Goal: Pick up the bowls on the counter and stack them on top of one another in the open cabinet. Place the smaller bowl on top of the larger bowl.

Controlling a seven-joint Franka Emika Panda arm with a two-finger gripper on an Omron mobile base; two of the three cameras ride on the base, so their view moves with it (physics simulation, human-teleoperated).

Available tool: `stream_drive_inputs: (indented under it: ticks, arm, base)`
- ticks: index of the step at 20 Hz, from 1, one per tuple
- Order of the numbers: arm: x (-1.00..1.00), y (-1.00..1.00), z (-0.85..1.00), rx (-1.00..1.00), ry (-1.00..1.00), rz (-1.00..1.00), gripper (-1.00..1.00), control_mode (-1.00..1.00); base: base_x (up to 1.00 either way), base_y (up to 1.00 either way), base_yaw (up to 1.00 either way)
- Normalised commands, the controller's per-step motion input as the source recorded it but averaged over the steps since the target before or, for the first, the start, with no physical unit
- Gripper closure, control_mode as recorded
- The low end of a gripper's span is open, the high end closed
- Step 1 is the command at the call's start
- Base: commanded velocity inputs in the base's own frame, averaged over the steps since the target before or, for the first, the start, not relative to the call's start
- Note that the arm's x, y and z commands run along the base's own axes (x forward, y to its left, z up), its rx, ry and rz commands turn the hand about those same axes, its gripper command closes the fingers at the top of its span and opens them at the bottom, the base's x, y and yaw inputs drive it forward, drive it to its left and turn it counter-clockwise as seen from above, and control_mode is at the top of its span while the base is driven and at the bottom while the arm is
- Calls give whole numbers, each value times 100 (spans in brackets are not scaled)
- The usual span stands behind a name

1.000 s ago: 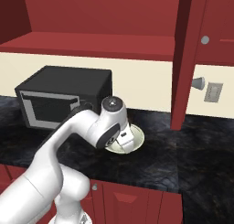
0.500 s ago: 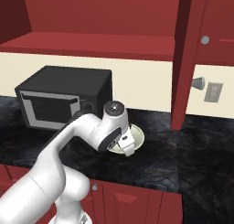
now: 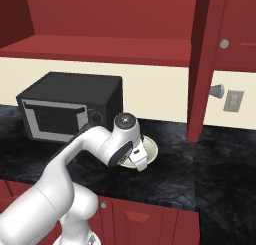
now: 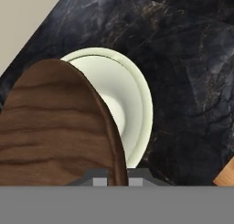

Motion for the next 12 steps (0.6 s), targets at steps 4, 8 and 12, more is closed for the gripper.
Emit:
stream_drive_inputs:
  ticks: [4, 8, 12]
  arm:
    - [17, -3, -7, 0, 0, 0, 100, -100]
    - [11, -11, -5, 0, 0, 0, 100, -100]
    - [6, -11, -6, 0, 0, 0, 100, -100]
  base:
    - [0, 0, 0]
    - [0, 0, 0]
    - [0, 0, 0]
